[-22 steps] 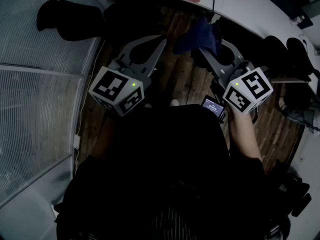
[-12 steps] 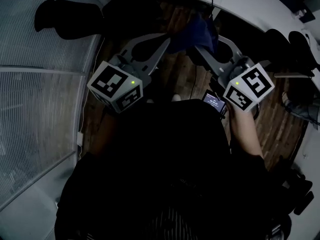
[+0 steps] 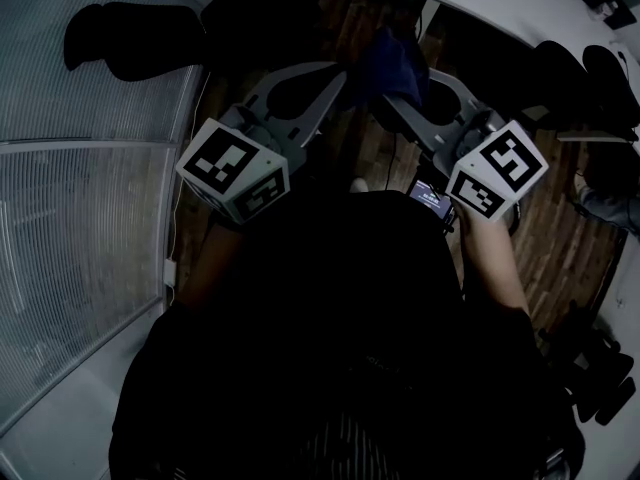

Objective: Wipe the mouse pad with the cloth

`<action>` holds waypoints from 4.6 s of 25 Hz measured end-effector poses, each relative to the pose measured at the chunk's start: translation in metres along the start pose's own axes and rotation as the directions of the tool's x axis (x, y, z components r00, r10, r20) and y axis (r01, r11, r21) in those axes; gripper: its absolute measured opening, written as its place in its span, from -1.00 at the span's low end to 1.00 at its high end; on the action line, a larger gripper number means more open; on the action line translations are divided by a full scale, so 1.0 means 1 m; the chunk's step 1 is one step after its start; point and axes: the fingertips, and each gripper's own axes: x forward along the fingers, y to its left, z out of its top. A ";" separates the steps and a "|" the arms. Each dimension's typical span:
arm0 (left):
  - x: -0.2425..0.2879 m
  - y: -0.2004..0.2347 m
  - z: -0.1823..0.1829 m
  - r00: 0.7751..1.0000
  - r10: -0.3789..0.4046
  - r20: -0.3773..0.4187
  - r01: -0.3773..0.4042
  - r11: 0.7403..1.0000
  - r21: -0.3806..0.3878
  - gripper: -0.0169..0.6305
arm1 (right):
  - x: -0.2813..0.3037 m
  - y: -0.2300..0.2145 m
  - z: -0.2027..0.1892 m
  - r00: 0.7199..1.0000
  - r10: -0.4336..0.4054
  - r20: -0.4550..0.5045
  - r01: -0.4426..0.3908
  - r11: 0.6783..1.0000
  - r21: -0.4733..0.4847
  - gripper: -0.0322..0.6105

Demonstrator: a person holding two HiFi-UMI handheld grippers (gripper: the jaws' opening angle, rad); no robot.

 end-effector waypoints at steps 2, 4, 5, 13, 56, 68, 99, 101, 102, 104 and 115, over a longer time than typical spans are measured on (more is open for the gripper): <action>0.002 0.002 0.000 1.000 -0.014 -0.015 0.014 1.000 -0.006 -0.93 | -0.001 -0.005 -0.002 1.000 -0.006 0.002 0.006 1.000 0.025 -0.63; 0.003 0.008 -0.003 1.000 -0.024 -0.021 0.023 1.000 -0.014 -0.93 | 0.000 -0.010 -0.003 1.000 -0.015 0.007 0.015 0.999 0.044 -0.63; 0.003 0.012 -0.005 0.999 -0.026 -0.023 0.025 1.000 -0.017 -0.93 | 0.003 -0.013 -0.005 1.000 -0.020 0.008 0.019 0.999 0.048 -0.63; 0.043 0.052 -0.005 0.991 -0.136 -0.006 0.135 0.990 -0.032 -0.93 | 0.022 -0.054 0.000 0.992 -0.128 -0.005 0.128 0.990 0.066 -0.63; 0.212 0.313 0.087 0.985 -0.172 -0.021 0.170 0.984 -0.060 -0.93 | 0.191 -0.323 0.105 0.992 -0.123 -0.029 0.126 0.987 0.103 -0.62; 0.302 0.306 0.097 0.983 -0.142 -0.116 0.138 0.989 -0.045 -0.93 | 0.155 -0.417 0.124 0.998 -0.063 0.019 0.059 0.985 0.161 -0.62; 0.406 0.445 0.124 0.921 -0.370 -0.123 0.373 0.928 -0.004 -0.93 | 0.194 -0.544 0.169 0.938 -0.341 0.062 0.328 0.931 0.162 -0.62; 0.407 0.471 0.126 0.921 -0.372 -0.114 0.373 0.928 -0.011 -0.93 | 0.214 -0.555 0.172 0.932 -0.360 0.035 0.350 0.924 0.155 -0.62; 0.409 0.481 0.127 0.921 -0.374 -0.110 0.374 0.927 -0.019 -0.93 | 0.221 -0.561 0.172 0.929 -0.371 0.017 0.364 0.919 0.154 -0.62; 0.414 0.494 0.125 0.917 -0.382 -0.118 0.381 0.924 -0.028 -0.93 | 0.228 -0.572 0.173 0.918 -0.396 -0.017 0.393 0.906 0.158 -0.62; 0.440 0.529 0.070 0.897 -0.390 -0.205 0.371 0.920 -0.128 -0.93 | 0.244 -0.616 0.151 0.899 -0.410 -0.154 0.435 0.874 0.216 -0.62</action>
